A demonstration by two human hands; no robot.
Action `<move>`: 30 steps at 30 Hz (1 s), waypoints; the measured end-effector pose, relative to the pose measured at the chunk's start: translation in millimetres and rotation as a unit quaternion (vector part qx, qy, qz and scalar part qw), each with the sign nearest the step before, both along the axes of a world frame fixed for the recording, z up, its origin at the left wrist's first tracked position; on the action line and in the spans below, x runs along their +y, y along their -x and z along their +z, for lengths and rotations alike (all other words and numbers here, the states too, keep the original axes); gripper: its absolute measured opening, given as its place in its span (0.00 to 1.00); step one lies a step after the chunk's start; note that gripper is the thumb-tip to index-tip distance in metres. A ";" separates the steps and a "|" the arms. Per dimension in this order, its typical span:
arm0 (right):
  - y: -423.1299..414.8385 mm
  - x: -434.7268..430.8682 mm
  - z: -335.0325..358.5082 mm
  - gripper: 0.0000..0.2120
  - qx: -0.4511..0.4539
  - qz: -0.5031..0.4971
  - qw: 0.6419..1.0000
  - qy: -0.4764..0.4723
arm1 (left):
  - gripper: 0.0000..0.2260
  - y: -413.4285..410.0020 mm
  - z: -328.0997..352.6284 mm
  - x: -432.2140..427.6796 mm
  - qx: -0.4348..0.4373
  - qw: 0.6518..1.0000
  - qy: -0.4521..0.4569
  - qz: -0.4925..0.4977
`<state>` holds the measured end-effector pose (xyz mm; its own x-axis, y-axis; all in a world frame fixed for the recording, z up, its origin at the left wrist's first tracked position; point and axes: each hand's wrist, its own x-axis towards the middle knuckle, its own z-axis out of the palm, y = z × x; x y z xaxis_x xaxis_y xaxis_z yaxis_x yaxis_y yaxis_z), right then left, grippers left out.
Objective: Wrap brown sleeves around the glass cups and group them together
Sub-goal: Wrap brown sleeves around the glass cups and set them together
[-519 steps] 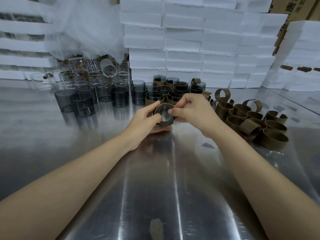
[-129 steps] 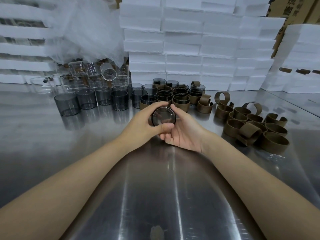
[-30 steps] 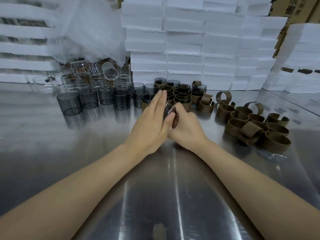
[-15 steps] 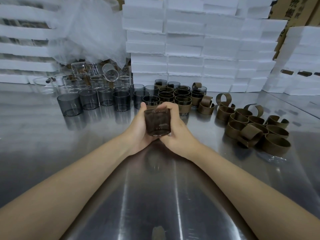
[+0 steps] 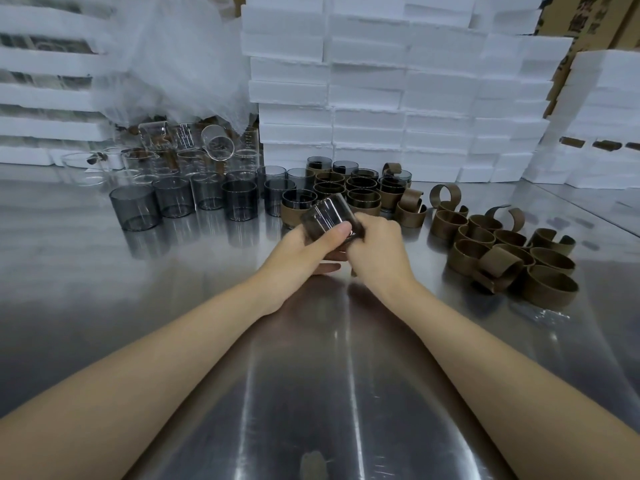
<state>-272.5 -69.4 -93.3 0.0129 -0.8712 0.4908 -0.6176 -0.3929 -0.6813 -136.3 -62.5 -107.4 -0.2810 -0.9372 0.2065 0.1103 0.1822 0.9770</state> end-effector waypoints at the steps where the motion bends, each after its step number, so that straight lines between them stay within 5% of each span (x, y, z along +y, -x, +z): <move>1: 2.3 -1.0 0.9 0.13 -0.006 -0.016 1.000 0.004 | 0.22 -0.4 0.3 -0.4 0.008 1.000 -0.007 0.017; 4: -2.6 1.8 5.1 0.14 -0.133 0.008 0.990 0.036 | 0.21 0.1 -0.5 -1.8 0.014 0.997 -0.007 0.079; 9: -27.5 15.2 -0.3 0.14 -0.280 0.072 0.957 0.007 | 0.24 -0.7 -0.8 8.5 -0.259 0.931 0.191 0.171; 13: -14.9 17.9 14.0 0.24 -0.431 0.150 0.888 -0.055 | 0.24 -0.2 4.6 12.5 -0.236 0.929 0.268 0.101; 20: 1.1 16.1 25.2 0.32 -0.436 0.348 0.796 -0.237 | 0.12 4.2 3.5 18.6 -0.157 0.952 0.252 0.068; 25: -5.4 6.6 14.4 0.31 -0.376 0.290 0.836 -0.275 | 0.19 13.7 2.9 12.8 0.036 0.992 0.119 0.030; 30: -14.8 1.2 -1.8 0.20 -0.153 0.153 0.959 -0.184 | 0.21 -1.7 6.7 2.7 0.067 0.987 0.062 0.134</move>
<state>-257.7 -68.2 -95.2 0.1997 -0.9647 0.1719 -0.2612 -0.2215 -0.9395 -134.6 -59.8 -100.8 0.0110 -0.9393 0.3429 0.1690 0.3398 0.9252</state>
